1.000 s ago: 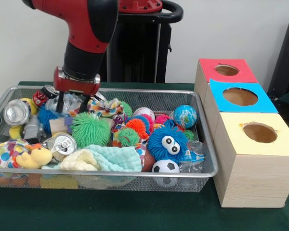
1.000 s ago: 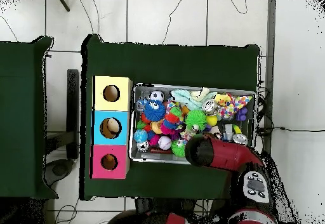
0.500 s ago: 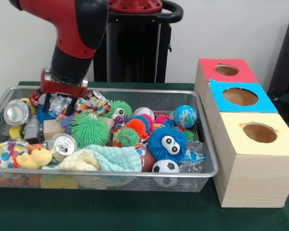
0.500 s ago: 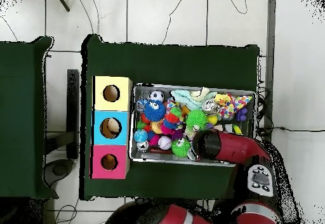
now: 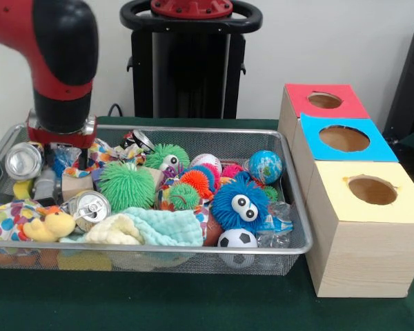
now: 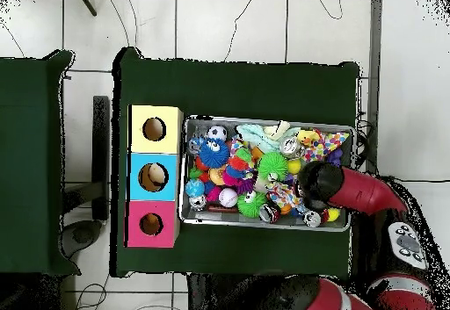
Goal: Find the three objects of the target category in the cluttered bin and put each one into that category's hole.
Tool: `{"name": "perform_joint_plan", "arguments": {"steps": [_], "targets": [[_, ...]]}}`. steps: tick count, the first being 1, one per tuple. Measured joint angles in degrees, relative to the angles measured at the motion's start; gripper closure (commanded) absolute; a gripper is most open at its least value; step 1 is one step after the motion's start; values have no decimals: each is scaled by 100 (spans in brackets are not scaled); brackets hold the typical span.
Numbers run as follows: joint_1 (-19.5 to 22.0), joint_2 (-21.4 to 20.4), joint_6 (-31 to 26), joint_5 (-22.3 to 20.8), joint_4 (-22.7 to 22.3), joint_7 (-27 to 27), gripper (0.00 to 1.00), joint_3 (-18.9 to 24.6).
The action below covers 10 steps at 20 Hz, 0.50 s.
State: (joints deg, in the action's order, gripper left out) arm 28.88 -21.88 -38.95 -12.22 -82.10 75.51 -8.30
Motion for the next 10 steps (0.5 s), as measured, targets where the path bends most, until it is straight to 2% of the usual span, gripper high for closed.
{"name": "perform_joint_plan", "arguments": {"steps": [6, 10], "targets": [[355, 127, -799, 82, 344, 0, 0, 349], [515, 177, -1081, 81, 460, 0, 0, 533]]}}
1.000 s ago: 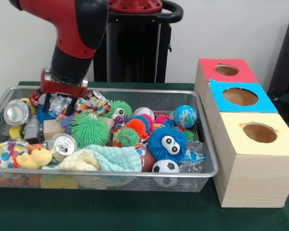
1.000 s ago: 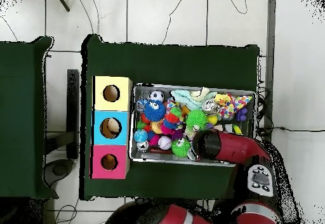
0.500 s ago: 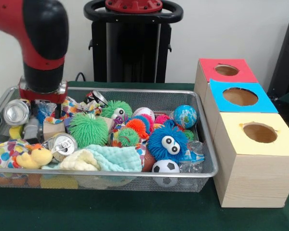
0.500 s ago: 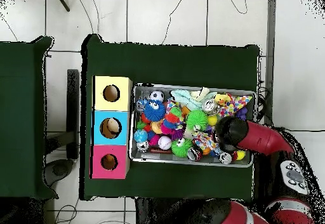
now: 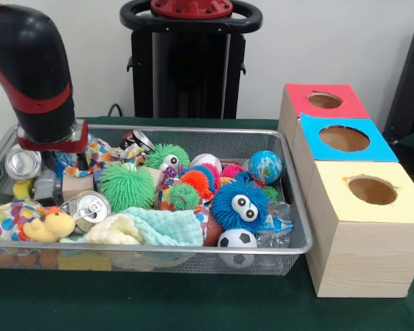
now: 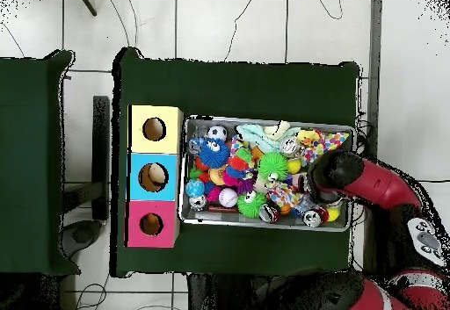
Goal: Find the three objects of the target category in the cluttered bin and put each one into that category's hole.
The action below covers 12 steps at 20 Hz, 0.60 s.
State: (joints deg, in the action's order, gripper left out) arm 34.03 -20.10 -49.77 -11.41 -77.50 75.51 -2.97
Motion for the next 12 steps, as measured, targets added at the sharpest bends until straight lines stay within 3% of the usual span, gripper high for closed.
{"name": "perform_joint_plan", "arguments": {"steps": [12], "targets": [[211, 86, -368, -1, 168, 0, 0, 248]]}}
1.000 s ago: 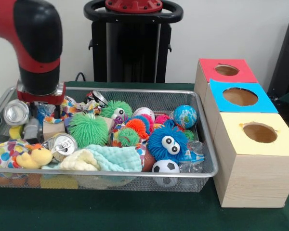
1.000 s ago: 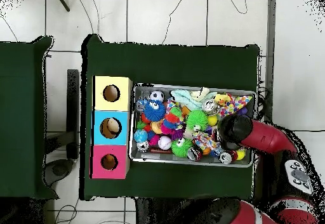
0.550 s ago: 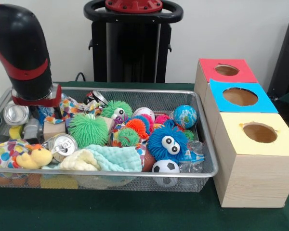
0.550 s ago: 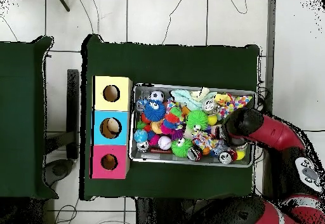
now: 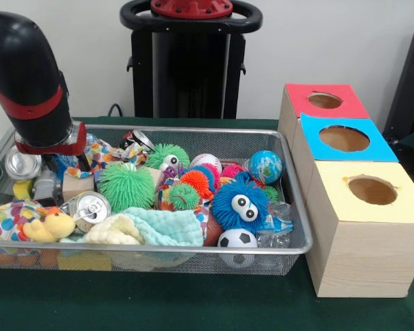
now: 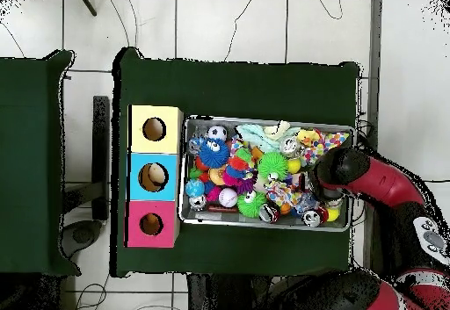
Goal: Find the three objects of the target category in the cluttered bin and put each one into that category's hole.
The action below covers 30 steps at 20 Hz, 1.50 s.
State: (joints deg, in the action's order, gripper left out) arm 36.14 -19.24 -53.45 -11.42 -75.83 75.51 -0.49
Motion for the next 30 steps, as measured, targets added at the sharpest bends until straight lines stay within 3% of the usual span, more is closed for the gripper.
{"name": "perform_joint_plan", "arguments": {"steps": [3, 4, 21, 30], "targets": [[13, 0, -7, -1, -1, 0, 0, 16], [19, 1, -30, 7, -1, 0, 100, 55], [120, -35, -87, -6, -36, 0, 100, 317], [591, -384, 125, 221, -469, 0, 100, 969]]}}
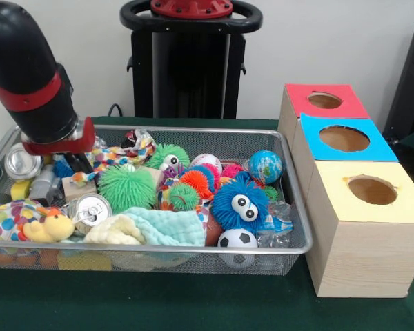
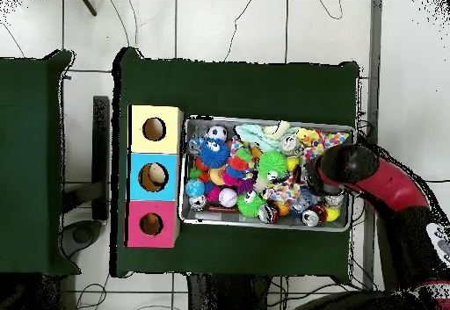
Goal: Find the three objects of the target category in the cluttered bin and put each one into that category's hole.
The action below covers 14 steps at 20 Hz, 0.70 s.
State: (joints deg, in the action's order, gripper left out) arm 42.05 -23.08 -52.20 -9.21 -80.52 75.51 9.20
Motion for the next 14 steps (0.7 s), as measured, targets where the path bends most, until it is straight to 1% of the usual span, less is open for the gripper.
{"name": "perform_joint_plan", "arguments": {"steps": [1, 6, 8, 10, 11, 13, 14], "targets": [[55, -94, 120, 121, -85, 0, 100, 128], [90, -329, 556, 473, -254, 0, 100, 384], [46, -464, 900, 692, -321, 0, 100, 497], [1, -524, 1076, 795, -332, 0, 100, 536], [-78, -598, 1292, 925, -333, 0, 100, 569], [-144, -646, 1420, 1008, -333, 0, 100, 579], [-244, -708, 1553, 1128, -335, 0, 100, 584]]}}
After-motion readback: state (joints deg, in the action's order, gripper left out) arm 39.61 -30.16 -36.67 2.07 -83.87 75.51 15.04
